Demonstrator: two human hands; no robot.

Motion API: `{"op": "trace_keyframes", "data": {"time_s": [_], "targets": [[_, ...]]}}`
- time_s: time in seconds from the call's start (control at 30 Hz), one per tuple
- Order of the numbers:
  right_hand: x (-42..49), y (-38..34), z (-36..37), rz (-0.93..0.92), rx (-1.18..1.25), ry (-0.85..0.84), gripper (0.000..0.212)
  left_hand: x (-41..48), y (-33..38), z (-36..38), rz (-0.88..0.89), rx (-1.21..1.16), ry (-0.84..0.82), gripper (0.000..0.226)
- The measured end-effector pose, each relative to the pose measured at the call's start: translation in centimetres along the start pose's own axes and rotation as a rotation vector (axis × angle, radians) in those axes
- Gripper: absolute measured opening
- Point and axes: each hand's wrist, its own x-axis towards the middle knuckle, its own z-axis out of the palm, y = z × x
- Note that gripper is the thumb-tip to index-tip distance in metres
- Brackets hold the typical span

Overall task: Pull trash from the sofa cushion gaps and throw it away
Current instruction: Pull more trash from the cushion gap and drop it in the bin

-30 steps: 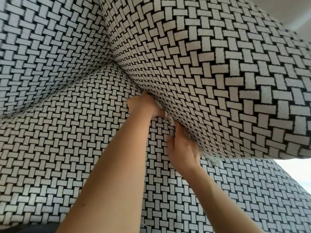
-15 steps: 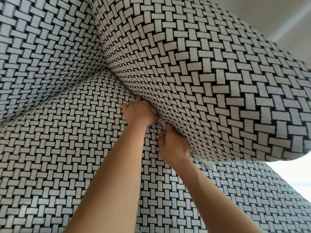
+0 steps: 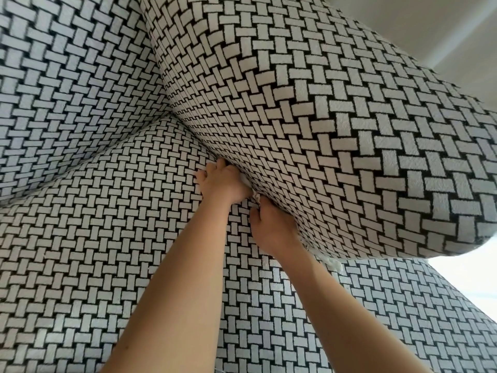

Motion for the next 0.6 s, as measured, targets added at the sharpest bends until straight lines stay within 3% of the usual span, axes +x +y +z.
{"op": "trace_keyframes", "data": {"time_s": [0.17,0.37,0.6], "targets": [[0.4,-0.1,0.6,0.04,0.028,0.013,0.029,-0.2,0.0,0.1,-0.016,-0.027,0.035,0.049],[0.4,-0.3,2.7,0.191,0.163,0.187,0.029,-0.1,0.6,0.3,-0.05,-0.043,0.049,0.046],[0.3,-0.2,3.4,0.209,0.288,0.323,0.027,-0.2,0.4,0.7,-0.011,-0.051,0.079,0.038]]}}
